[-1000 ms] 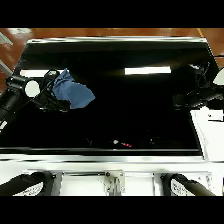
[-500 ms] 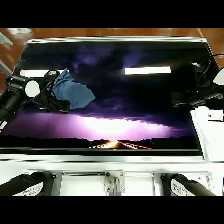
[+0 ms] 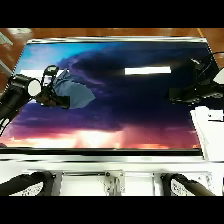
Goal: Fold the shirts.
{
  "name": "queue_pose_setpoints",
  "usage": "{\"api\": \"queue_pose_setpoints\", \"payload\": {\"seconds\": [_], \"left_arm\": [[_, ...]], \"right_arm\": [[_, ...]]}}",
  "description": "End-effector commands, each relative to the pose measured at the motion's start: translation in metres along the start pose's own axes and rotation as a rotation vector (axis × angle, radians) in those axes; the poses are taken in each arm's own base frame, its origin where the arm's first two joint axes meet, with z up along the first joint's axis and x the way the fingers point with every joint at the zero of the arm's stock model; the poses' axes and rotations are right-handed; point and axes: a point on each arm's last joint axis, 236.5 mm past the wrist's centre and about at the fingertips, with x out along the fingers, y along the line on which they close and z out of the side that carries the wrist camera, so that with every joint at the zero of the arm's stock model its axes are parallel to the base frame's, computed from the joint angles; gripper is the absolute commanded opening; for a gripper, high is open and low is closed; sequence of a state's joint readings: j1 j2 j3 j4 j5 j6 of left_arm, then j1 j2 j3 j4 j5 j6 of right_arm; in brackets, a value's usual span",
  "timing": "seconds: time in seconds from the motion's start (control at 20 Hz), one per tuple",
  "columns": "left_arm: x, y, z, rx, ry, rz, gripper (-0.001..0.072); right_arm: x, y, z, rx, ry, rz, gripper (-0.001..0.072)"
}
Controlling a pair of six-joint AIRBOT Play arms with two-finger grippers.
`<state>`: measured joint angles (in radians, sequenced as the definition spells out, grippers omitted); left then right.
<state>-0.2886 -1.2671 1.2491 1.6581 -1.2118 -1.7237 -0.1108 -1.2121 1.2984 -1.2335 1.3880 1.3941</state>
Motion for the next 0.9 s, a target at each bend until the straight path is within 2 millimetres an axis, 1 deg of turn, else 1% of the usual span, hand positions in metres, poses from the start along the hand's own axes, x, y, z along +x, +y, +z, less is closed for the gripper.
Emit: {"api": "queue_pose_setpoints", "payload": {"seconds": [0.0,0.05,0.1,0.15,0.2,0.25,0.35,0.45,0.55,0.6,0.65,0.7,0.75,0.8,0.85], "left_arm": [[0.023,0.038,0.057,-0.053,-0.136,0.054,0.0716],[0.037,0.052,0.066,-0.088,-0.115,0.064,0.0716],[0.055,0.066,0.071,-0.128,-0.074,0.068,0.0716],[0.073,0.075,0.074,-0.165,-0.033,0.061,0.0716],[0.093,0.078,0.075,-0.209,0.009,0.03,0.0716],[0.111,0.074,0.077,-0.256,0.044,-0.02,0.0716],[0.139,0.059,0.08,-0.271,0.08,-0.115,0.0716],[0.162,0.053,0.075,-0.269,0.118,-0.132,0.0716],[0.178,0.052,0.066,-0.274,0.156,-0.131,0.0713],[0.182,0.052,0.063,-0.275,0.166,-0.131,0.0691],[0.181,0.052,0.063,-0.274,0.17,-0.131,0.0316],[0.177,0.051,0.061,-0.262,0.178,-0.134,0.0055],[0.17,0.049,0.063,-0.245,0.174,-0.136,0.004],[0.158,0.049,0.07,-0.221,0.152,-0.139,0.0039],[0.141,0.046,0.078,-0.201,0.118,-0.142,0.0039]], "right_arm": [[0.0,0.001,0.011,0.002,-0.045,0.005,0.0665],[0.0,0.001,0.013,0.002,-0.055,0.003,0.0665],[-0.001,0.001,0.015,0.002,-0.064,0.001,0.0665],[-0.001,0.0,0.017,0.002,-0.073,-0.001,0.0665],[-0.001,0.0,0.02,0.002,-0.083,-0.002,0.0665],[-0.001,-0.001,0.021,0.002,-0.091,-0.003,0.0665],[-0.001,-0.001,0.023,0.002,-0.096,-0.005,0.0666],[-0.001,-0.001,0.023,0.002,-0.099,-0.005,0.0666],[-0.001,-0.001,0.024,0.003,-0.1,-0.005,0.0665],[-0.001,-0.001,0.023,0.003,-0.099,-0.005,0.0665],[-0.001,-0.001,0.023,0.003,-0.099,-0.005,0.0665],[-0.001,-0.001,0.023,0.003,-0.099,-0.005,0.0665],[-0.001,-0.001,0.023,0.003,-0.1,-0.005,0.0665],[-0.001,-0.001,0.024,0.002,-0.1,-0.006,0.0665],[-0.001,-0.001,0.024,0.002,-0.101,-0.006,0.0666]]}}
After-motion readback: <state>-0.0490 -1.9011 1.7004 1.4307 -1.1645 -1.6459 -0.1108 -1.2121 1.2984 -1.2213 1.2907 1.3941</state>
